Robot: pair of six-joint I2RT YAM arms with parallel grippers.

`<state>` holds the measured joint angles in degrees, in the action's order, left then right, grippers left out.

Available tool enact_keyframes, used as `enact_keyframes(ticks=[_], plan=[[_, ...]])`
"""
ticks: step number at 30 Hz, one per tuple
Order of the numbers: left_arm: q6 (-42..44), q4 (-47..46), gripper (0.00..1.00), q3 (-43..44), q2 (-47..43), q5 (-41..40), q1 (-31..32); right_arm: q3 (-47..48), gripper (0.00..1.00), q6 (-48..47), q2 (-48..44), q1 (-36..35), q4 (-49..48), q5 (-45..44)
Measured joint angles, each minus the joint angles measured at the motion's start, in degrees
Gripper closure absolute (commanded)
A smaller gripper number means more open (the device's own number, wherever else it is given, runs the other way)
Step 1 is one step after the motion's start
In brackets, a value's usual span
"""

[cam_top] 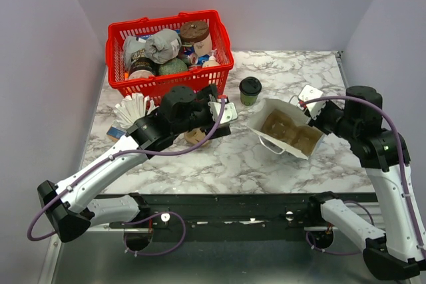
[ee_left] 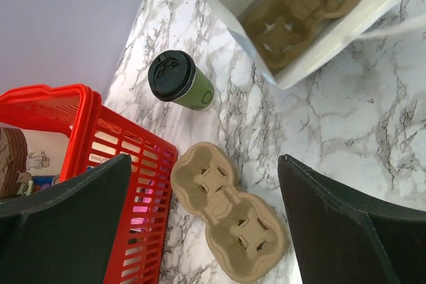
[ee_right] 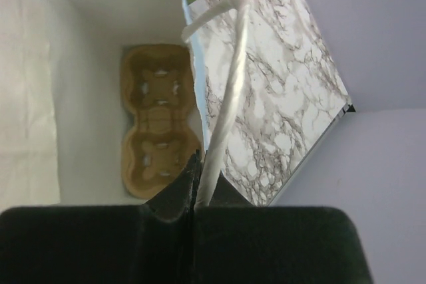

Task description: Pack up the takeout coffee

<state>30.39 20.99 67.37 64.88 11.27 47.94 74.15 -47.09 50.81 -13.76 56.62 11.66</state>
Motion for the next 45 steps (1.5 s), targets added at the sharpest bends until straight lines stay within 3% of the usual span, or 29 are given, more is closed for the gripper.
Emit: enact_keyframes(ticks=[11, 22, 45], plan=[[-0.85, -1.49, 0.01, 0.0, 3.23, -0.17, -1.84, -0.17, 0.99, 1.09, -0.44, 0.0, 0.0, 0.52], [-2.99, -2.86, 0.01, -0.02, 4.22, -0.24, -3.5, 2.05, 0.99, 1.01, -1.92, -0.37, 6.67, 10.78], [-5.22, -4.17, 0.01, -0.11, 10.95, 1.62, -7.08, 1.66, 0.99, 1.16, -2.36, -10.82, 18.82, 19.56]])
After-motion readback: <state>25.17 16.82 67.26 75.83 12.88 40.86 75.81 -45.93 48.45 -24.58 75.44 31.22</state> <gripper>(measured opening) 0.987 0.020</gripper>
